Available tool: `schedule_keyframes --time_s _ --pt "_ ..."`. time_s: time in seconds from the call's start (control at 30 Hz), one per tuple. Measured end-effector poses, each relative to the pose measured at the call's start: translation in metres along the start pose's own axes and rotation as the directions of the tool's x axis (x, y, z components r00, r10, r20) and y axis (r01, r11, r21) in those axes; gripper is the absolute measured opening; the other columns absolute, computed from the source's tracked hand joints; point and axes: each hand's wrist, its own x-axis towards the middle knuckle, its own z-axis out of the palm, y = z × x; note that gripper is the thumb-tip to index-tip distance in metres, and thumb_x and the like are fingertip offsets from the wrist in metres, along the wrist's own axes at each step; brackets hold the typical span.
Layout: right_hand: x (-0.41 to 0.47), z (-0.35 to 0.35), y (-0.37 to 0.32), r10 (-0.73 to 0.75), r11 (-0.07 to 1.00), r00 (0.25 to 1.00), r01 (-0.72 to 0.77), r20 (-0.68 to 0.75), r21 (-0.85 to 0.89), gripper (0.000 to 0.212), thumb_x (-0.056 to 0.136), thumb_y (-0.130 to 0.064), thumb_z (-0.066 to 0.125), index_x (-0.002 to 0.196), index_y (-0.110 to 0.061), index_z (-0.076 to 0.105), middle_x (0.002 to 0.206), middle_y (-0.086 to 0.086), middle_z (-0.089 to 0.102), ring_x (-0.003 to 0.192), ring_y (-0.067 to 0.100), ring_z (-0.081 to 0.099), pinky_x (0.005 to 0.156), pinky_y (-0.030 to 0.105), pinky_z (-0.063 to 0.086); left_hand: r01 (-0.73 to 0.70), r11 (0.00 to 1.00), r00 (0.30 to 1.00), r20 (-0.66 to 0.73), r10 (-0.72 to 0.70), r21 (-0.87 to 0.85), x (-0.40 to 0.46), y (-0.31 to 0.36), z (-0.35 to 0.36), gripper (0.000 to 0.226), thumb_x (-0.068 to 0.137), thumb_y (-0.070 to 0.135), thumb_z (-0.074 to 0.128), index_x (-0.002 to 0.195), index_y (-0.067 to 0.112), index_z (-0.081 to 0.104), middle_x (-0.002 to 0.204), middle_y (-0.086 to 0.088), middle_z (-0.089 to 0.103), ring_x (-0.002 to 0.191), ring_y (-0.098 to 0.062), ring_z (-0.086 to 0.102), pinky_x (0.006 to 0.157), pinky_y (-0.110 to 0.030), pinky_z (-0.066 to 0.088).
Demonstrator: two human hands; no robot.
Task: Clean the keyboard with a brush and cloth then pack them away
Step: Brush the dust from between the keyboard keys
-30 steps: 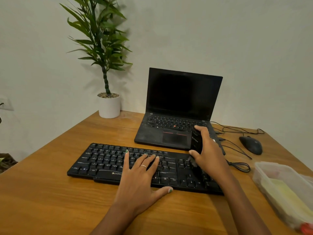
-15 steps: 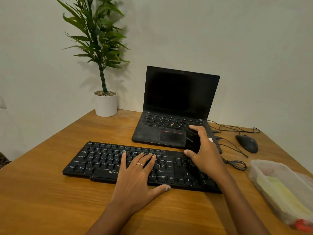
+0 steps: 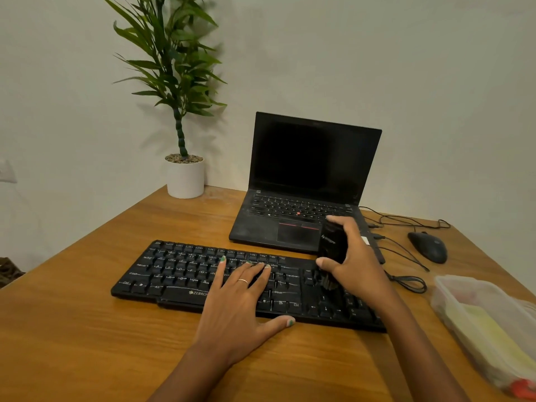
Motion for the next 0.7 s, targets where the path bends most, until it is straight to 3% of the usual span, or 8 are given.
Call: schedule_keyframes --time_s 0.17,0.23,0.33,0.4,0.57,0.7 --pt "0.0 0.001 0.004 0.031 0.992 0.985 -0.052 -0.17 -0.115 0.081 0.081 -0.012 0.07 0.141 -0.032 0.021 0.134 0.004 0.05 0.118 0.025 0.054 0.087 0.039 0.053 -0.009 1.0 1.0 0.007 0.009 -0.013 0.0 0.001 -0.001 0.088 0.083 0.085 0.025 0.129 0.02 0.062 0.127 0.004 0.064 0.119 -0.016 0.06 0.108 -0.048 0.018" --pt "-0.001 0.008 0.003 -0.007 0.999 0.99 0.001 -0.143 -0.044 0.079 0.081 -0.013 0.071 0.14 -0.034 0.023 0.13 0.001 0.051 0.115 0.022 0.055 0.084 0.036 0.053 -0.007 1.0 1.0 0.01 0.007 -0.011 0.001 0.001 -0.001 0.088 0.083 0.085 0.025 0.129 0.02 0.062 0.126 0.004 0.064 0.119 -0.015 0.06 0.108 -0.048 0.018" --pt "-0.002 0.017 -0.001 0.0 0.979 0.997 0.015 -0.076 0.205 0.074 0.079 -0.014 0.073 0.135 -0.035 0.029 0.112 -0.009 0.048 0.098 0.009 0.055 0.072 0.02 0.05 -0.003 1.0 1.0 0.015 0.003 -0.007 0.001 0.001 -0.002 0.087 0.083 0.085 0.026 0.128 0.021 0.063 0.125 0.004 0.065 0.117 -0.015 0.06 0.107 -0.049 0.019" --pt "-0.003 0.024 -0.004 -0.027 0.987 0.999 0.03 -0.023 0.156 0.074 0.08 -0.016 0.072 0.135 -0.036 0.027 0.11 -0.011 0.047 0.09 0.004 0.051 0.065 0.015 0.044 -0.002 1.0 1.0 0.022 0.003 -0.012 0.001 0.002 -0.003 0.086 0.082 0.085 0.025 0.128 0.021 0.063 0.125 0.005 0.065 0.117 -0.014 0.061 0.107 -0.05 0.02" --pt "-0.003 0.019 -0.002 -0.06 0.98 0.977 0.018 -0.204 -0.2 0.078 0.084 -0.015 0.067 0.142 -0.036 0.019 0.132 0.0 0.051 0.114 0.021 0.056 0.081 0.034 0.054 -0.001 1.0 1.0 0.028 0.001 -0.019 0.0 0.002 -0.002 0.087 0.083 0.084 0.024 0.128 0.022 0.063 0.125 0.006 0.065 0.118 -0.013 0.06 0.108 -0.049 0.018" --pt "-0.002 0.009 0.006 -0.008 1.0 0.978 0.003 -0.207 -0.025 0.076 0.082 -0.014 0.07 0.139 -0.035 0.026 0.121 -0.002 0.052 0.11 0.02 0.056 0.08 0.034 0.056 0.001 0.999 0.999 0.049 0.001 -0.037 0.001 0.003 -0.002 0.087 0.083 0.085 0.025 0.128 0.021 0.063 0.125 0.006 0.065 0.118 -0.013 0.06 0.107 -0.049 0.019"
